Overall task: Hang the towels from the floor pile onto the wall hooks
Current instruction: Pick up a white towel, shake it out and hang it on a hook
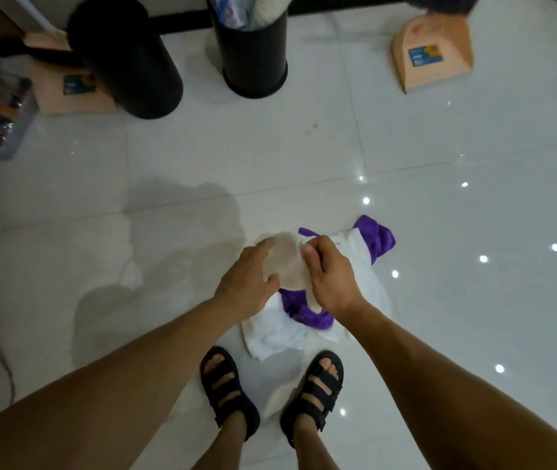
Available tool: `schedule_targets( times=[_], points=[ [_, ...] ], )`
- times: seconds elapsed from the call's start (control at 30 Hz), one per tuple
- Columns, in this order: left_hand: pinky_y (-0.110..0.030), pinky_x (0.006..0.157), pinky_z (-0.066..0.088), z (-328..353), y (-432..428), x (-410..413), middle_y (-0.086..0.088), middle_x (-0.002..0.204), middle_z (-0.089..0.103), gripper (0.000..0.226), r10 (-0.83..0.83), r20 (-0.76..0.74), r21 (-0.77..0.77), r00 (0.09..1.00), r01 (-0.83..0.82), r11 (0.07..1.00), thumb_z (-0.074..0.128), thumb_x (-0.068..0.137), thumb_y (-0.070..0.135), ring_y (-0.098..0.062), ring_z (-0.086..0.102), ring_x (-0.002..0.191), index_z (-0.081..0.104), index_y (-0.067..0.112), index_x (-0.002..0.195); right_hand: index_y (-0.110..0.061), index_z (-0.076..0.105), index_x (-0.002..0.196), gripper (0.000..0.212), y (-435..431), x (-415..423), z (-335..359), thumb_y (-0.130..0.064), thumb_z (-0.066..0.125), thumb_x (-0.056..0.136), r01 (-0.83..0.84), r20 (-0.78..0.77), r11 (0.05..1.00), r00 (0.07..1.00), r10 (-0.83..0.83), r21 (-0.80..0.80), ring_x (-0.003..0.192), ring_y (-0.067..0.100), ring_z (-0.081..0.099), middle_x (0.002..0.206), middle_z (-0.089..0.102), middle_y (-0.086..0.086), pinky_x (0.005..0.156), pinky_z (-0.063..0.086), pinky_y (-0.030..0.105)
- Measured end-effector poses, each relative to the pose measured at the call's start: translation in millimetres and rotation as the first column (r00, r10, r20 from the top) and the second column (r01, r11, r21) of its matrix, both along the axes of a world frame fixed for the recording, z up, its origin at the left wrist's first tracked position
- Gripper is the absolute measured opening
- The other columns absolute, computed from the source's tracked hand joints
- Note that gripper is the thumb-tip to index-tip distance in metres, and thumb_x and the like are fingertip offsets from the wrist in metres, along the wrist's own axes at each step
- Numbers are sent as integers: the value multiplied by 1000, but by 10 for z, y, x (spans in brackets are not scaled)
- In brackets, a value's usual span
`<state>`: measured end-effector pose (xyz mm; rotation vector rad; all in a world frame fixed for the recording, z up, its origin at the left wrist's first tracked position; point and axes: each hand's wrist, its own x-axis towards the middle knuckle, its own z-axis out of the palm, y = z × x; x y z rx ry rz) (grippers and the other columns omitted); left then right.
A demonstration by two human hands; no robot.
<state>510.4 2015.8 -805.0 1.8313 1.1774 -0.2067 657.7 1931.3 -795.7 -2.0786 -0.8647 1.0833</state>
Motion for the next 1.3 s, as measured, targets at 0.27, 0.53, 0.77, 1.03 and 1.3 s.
schedule_targets(
  times=[0.27, 0.53, 0.77, 1.03, 1.3],
  points=[
    [-40, 92, 46, 2403, 550, 52, -4, 117, 59, 36, -223, 248, 170, 943, 184, 968, 72, 83, 21, -23, 57, 106, 62, 10, 116, -26, 72, 83, 11, 390, 179, 2541, -37, 74, 82, -158, -129, 968, 974, 185, 196, 69, 25, 60, 77, 67, 10, 69, 51, 36],
    [-23, 51, 34, 4337, 836, -267, 7, 67, 53, 21, 44, 293, 275, 955, -128, 953, 61, 82, 35, -11, 49, 62, 50, 22, 70, -29, 69, 96, 10, 532, 393, 4189, -30, 64, 88, -230, 452, 973, 864, 220, -32, 83, 17, 61, 87, 65, -10, 76, 51, 33],
    [-36, 81, 50, 5213, 979, -828, 3, 109, 63, 34, 35, 256, 438, 966, -148, 887, 60, 86, 36, -23, 60, 97, 50, 31, 118, -16, 70, 88, 11, 793, -80, 5356, -8, 64, 88, -164, 110, 903, 985, 130, 398, 60, 6, 59, 72, 68, -2, 59, 47, 16],
    [-32, 73, 50, 5877, 979, -1207, 6, 94, 65, 28, -57, 383, 640, 922, -220, 736, 56, 90, 39, -22, 62, 86, 57, 28, 116, -21, 66, 87, 29, 1165, -684, 6057, -49, 60, 88, -87, 1, 837, 995, 102, 540, 69, 8, 59, 76, 65, -6, 60, 50, 22],
    [-29, 57, 41, 6137, 1059, -1374, -1, 78, 60, 34, -56, 284, 789, 957, -200, 581, 41, 99, 38, -21, 56, 72, 62, 15, 85, -24, 70, 96, 10, 1166, -866, 6412, -30, 62, 93, -253, 160, 736, 968, 195, 628, 83, 8, 64, 91, 69, -9, 73, 52, 23]
  ],
)
